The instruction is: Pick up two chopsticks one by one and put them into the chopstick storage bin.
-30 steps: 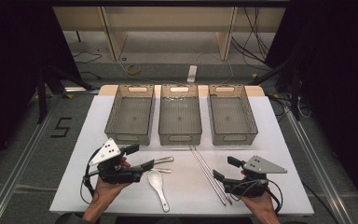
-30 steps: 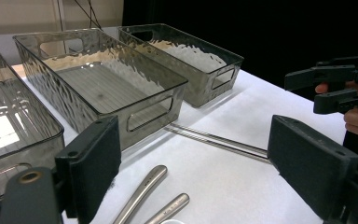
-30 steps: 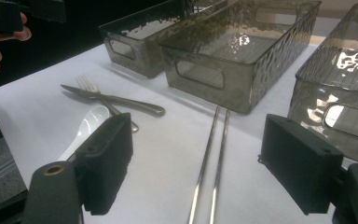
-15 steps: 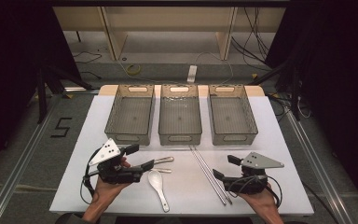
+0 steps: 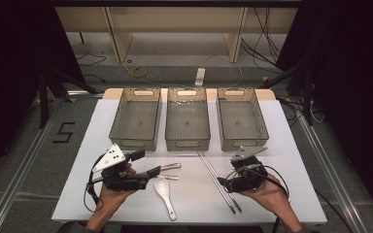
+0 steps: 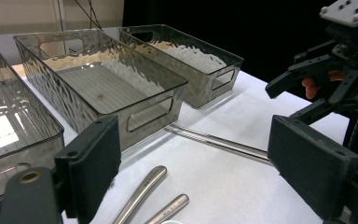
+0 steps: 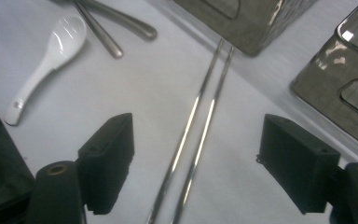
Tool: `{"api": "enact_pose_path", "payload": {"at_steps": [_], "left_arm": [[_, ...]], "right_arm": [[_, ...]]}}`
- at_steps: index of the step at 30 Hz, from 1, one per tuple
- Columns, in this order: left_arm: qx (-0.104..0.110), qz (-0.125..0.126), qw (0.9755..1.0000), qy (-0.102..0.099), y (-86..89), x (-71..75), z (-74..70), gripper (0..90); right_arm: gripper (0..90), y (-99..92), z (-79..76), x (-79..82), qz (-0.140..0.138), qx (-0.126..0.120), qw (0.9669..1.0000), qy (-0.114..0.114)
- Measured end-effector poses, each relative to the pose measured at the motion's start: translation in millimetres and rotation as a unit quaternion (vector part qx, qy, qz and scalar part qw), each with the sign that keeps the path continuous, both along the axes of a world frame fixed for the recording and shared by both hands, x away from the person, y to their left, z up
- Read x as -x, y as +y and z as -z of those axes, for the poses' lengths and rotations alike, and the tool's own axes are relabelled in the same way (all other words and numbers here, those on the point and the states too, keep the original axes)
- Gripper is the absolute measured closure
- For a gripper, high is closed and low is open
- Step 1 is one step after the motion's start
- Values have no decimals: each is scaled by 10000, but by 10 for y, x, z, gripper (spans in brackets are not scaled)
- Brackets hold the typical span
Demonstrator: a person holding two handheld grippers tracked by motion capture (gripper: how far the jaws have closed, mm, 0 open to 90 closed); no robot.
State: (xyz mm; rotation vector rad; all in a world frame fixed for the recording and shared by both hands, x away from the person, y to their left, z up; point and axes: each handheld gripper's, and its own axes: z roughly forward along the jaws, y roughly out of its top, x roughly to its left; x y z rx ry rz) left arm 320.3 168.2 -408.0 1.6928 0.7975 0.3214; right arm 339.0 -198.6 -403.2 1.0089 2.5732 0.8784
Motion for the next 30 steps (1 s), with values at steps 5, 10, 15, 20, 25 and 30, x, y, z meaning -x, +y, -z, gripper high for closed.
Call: {"api": "enact_pose_path", "payload": {"at_steps": [5,10,15,20,25,30], "left_arm": [[-3,2,10000,3,-3,3,-1,168],[-7,0,10000,0,-3,2,-1,168],[-1,0,10000,-9,-5,3,-3,168],[-30,20,10000,-14,-5,7,-3,167],[-32,17,10000,-17,-8,6,-2,167],[-32,17,10000,-23,-4,8,-3,167]], "right_arm": [[319,58,55,-101,-2,480,9981,379],[342,77,171,-172,12,795,9941,737],[365,89,269,-225,-32,965,9903,1000],[424,145,362,-276,-68,1334,9840,1182],[469,178,403,-295,-166,1483,9807,1265],[531,197,441,-323,-196,1565,9780,1366]]}}
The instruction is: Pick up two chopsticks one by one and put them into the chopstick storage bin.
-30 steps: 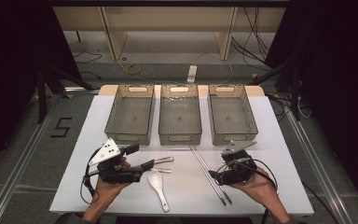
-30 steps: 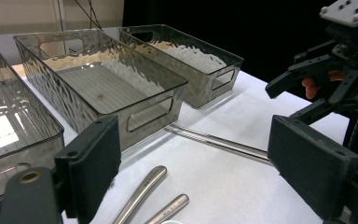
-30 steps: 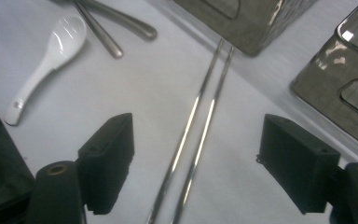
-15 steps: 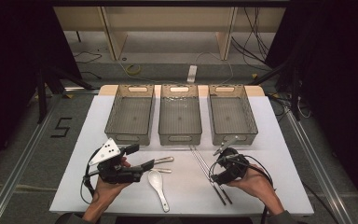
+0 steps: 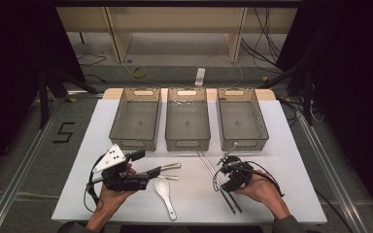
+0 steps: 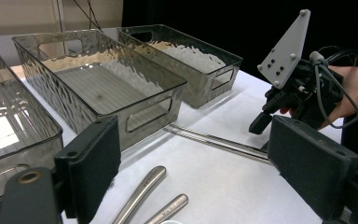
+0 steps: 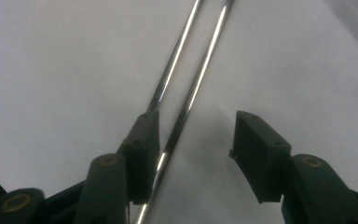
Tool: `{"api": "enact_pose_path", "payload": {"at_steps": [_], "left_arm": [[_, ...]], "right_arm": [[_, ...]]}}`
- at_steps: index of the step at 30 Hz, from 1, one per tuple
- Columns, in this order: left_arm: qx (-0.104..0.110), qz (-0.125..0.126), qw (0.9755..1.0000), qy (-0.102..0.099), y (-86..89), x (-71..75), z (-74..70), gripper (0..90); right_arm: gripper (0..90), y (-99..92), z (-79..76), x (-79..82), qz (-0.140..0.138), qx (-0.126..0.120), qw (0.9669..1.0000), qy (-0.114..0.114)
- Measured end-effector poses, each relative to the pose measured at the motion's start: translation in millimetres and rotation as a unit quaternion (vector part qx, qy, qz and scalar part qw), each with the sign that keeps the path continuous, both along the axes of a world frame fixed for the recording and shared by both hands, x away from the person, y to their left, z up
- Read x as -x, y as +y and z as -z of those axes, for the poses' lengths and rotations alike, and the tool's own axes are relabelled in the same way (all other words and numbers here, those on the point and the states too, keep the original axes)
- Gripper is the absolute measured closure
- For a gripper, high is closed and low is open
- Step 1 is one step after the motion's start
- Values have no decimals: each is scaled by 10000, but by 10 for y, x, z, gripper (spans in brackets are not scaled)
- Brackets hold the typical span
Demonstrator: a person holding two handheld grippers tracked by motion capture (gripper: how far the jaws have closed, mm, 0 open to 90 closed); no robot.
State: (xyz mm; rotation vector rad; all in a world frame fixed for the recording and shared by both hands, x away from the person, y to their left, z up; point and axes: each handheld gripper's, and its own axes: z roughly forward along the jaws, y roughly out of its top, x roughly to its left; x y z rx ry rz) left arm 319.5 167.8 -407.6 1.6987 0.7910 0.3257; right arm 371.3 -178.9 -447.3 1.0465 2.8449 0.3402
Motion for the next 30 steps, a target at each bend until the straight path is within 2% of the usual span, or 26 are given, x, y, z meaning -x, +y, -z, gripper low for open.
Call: {"api": "enact_pose_path", "payload": {"at_steps": [11,20,30], "left_arm": [[6,8,10000,6,-3,-1,1,168],[4,15,10000,4,-6,2,0,167],[9,14,10000,5,-5,3,0,167]], "right_arm": [[646,47,45,-9,-74,120,9997,212],[743,63,67,-20,-115,250,9993,233],[807,45,71,-44,-99,235,9993,273]]}}
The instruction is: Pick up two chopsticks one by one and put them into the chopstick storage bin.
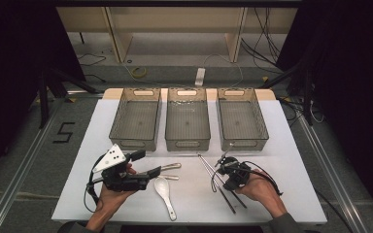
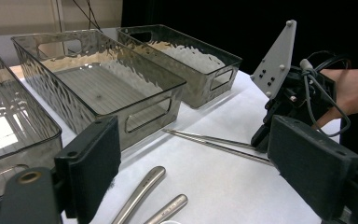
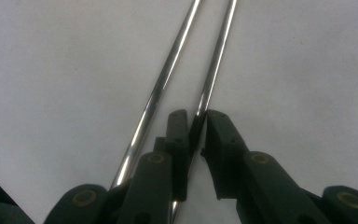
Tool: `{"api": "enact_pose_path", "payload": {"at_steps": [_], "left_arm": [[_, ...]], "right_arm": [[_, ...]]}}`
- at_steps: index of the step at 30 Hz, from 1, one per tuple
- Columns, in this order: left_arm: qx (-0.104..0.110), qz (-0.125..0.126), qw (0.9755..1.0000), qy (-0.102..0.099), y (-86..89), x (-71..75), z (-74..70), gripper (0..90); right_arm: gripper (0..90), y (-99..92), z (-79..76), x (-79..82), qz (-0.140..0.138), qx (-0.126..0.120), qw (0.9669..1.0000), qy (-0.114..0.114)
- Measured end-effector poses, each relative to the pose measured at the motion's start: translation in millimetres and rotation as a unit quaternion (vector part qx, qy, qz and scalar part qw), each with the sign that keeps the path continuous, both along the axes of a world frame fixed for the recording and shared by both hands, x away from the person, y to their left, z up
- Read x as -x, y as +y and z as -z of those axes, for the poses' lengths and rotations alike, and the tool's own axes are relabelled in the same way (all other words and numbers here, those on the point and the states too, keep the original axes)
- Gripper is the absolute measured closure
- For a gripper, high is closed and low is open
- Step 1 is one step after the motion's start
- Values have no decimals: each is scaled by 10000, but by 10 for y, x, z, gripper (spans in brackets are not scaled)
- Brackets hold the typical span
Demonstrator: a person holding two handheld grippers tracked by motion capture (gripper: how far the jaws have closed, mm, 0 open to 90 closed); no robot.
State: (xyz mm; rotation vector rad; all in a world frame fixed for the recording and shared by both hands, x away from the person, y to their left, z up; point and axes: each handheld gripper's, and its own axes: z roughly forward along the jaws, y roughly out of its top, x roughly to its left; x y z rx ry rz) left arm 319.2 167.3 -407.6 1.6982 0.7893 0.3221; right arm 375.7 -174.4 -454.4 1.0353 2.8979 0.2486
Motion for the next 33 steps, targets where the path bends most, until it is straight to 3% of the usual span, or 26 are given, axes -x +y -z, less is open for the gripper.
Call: {"api": "enact_pose_path", "payload": {"at_steps": [17,33], "left_arm": [[3,22,10000,16,-8,-6,4,167],[1,45,10000,26,-23,-11,5,168]], "right_arm": [[855,4,-4,-31,63,49,9999,84],[861,-35,-102,-3,-213,-18,9996,-167]]}}
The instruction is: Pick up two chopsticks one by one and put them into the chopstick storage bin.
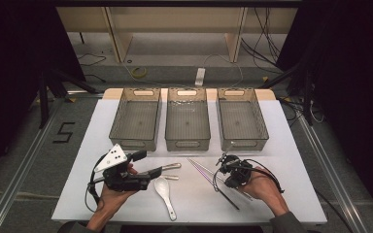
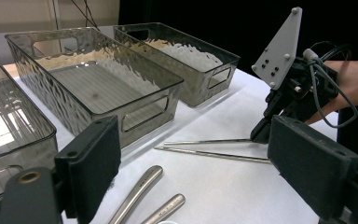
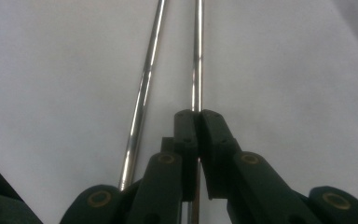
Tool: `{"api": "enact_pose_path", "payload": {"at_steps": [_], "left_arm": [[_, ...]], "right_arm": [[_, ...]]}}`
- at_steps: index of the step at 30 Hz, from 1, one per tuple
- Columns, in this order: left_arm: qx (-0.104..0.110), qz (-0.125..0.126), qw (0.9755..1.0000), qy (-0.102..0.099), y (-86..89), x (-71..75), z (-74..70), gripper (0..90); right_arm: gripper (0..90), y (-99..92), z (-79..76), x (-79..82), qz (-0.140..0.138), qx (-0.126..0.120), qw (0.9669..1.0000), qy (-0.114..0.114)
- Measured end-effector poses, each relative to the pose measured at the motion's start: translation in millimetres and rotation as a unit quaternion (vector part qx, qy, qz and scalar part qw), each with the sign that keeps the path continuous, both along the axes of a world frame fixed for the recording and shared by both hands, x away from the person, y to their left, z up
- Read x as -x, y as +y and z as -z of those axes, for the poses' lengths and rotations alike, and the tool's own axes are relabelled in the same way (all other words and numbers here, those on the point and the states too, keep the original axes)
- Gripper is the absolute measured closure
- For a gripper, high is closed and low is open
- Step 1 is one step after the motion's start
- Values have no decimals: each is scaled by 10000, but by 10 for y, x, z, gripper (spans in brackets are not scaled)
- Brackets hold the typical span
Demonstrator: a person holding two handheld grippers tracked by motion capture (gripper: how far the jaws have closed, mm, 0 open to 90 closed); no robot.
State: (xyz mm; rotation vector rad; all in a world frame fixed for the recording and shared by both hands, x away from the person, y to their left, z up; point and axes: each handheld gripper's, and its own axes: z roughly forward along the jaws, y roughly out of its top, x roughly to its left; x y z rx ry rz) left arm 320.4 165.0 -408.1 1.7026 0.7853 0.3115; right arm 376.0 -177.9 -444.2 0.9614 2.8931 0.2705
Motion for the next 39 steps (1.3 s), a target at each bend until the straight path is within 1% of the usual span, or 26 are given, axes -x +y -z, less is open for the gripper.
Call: {"api": "enact_pose_path", "payload": {"at_steps": [4,5,9,10,11,12,13,15,17,18,19,20,22,24,26,28,29,30,32,33,34,35,36,37,38,39], "left_arm": [[5,20,10000,25,-2,-7,0,168],[5,36,10000,46,-7,-11,2,168],[-106,144,9997,173,-58,-49,15,167],[-166,197,9994,221,-80,-69,19,167],[-249,256,9990,267,-106,-88,24,166],[-351,292,9985,303,-139,-102,30,168],[-472,378,9976,347,-178,-115,34,168],[-761,537,9949,398,-263,-135,46,172],[-959,690,9919,476,-353,-170,56,173],[-1072,772,9901,484,-396,-193,54,173],[-1166,854,9883,494,-441,-209,50,183],[-1274,947,9860,504,-486,-230,47,184],[-1532,1077,9811,495,-582,-262,50,185],[-1785,1281,9742,521,-675,-292,63,196],[-1929,1482,9680,612,-753,-310,89,202],[-2099,1561,9634,596,-820,-318,113,203],[-2234,1624,9594,564,-846,-330,118,205],[-2327,1665,9565,567,-874,-333,124,205],[-2371,1763,9534,603,-919,-346,141,216],[-2401,1830,9510,664,-945,-349,154,221],[-2463,1874,9485,672,-977,-344,171,226],[-2570,1940,9443,684,-1001,-341,183,230],[-2641,1989,9411,705,-1023,-339,197,241],[-2715,2025,9382,712,-1042,-336,207,245],[-2774,2036,9363,704,-1060,-331,216,252],[-2838,2061,9339,696,-1077,-327,222,264]], "right_arm": [[861,-34,-41,2,6,-67,9999,-77],[861,-36,-81,14,61,-124,9998,-114],[861,-52,-148,23,-25,-204,9996,-185],[862,-50,-173,35,1,-234,9996,-176],[862,-54,-194,39,-46,-251,9995,-198],[861,-48,-238,63,-44,-299,9993,-215],[861,-48,-238,63,-44,-299,9993,-215],[861,-30,-276,86,-146,-330,9991,-239],[861,17,-330,125,-397,-343,9982,-276],[861,17,-330,125,-397,-343,9982,-276],[861,67,-354,160,-569,-351,9973,-289],[861,91,-363,175,-663,-378,9967,-286],[861,122,-372,198,-727,-377,9963,-252],[861,180,-383,234,-832,-391,9954,-255],[861,225,-390,265,-971,-383,9942,-267],[861,265,-399,295,-1057,-385,9934,-238],[861,292,-410,314,-1173,-363,9922,-217],[861,292,-410,314,-1173,-363,9922,-217],[861,320,-409,341,-1213,-400,9916,-222],[861,322,-415,344,-1302,-401,9904,-217],[861,327,-419,348,-1364,-389,9897,-215],[861,333,-423,355,-1393,-356,9894,-216],[861,337,-428,360,-1417,-373,9890,-212],[861,340,-433,367,-1420,-385,9889,-208],[861,347,-435,377,-1409,-388,9891,-201],[861,345,-452,375,-1487,-317,9882,-167]]}}
